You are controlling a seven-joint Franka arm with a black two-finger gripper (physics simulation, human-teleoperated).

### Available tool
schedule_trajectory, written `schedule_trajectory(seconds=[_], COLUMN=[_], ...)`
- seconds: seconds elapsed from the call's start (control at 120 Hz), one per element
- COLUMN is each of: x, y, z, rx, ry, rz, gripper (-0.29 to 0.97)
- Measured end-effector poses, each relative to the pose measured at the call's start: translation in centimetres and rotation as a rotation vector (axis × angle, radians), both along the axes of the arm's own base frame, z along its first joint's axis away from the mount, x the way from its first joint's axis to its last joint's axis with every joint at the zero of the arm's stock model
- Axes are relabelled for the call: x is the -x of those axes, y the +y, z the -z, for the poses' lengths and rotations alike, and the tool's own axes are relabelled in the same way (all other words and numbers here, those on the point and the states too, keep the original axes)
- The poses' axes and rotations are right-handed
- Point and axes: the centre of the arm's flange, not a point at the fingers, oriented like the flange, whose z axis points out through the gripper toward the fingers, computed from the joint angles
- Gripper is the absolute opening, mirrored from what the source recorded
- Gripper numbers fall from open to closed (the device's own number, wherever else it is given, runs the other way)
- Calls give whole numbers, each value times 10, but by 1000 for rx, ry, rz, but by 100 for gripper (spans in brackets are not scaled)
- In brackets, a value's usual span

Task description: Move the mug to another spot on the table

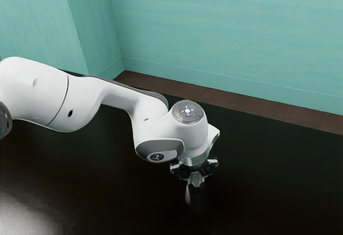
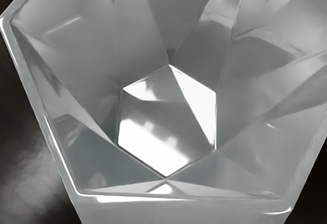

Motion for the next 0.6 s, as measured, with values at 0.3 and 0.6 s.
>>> schedule_trajectory(seconds=[0.3,0.6], x=[2,4], y=[-1,-2], z=[2,-7], rx=[-16,-57], ry=[-5,-52], rz=[18,71], gripper=[10,9])
